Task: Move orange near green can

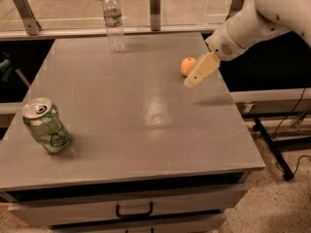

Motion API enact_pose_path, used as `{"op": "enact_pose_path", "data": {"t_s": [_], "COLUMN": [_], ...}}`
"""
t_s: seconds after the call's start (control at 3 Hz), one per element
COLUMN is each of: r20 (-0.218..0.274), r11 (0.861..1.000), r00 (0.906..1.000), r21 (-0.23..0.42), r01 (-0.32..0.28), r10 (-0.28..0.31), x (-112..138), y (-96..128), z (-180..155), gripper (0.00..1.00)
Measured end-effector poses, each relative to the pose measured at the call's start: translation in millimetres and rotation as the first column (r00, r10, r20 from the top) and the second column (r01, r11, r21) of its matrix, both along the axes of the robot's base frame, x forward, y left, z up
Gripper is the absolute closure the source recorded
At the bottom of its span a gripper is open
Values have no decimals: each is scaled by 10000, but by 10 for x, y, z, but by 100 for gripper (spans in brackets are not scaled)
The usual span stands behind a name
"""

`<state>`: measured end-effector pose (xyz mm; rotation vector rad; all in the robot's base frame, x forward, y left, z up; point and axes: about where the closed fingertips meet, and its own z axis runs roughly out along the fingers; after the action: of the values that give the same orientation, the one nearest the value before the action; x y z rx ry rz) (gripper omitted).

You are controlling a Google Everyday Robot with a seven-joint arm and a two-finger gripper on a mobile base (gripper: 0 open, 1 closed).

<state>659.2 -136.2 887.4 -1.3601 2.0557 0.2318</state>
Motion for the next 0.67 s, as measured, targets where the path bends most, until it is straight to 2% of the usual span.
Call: {"op": "enact_pose_path", "data": {"t_s": [0.33,0.67], "r20": [-434,-959], "r11": [9956,9887], "r00": [9974,9916], "r21": [708,1142], "r01": [606,975], "r10": [-576,-867], "x": [280,402], "y": [58,132], "z": [-214,-400], "gripper": [0,18]}}
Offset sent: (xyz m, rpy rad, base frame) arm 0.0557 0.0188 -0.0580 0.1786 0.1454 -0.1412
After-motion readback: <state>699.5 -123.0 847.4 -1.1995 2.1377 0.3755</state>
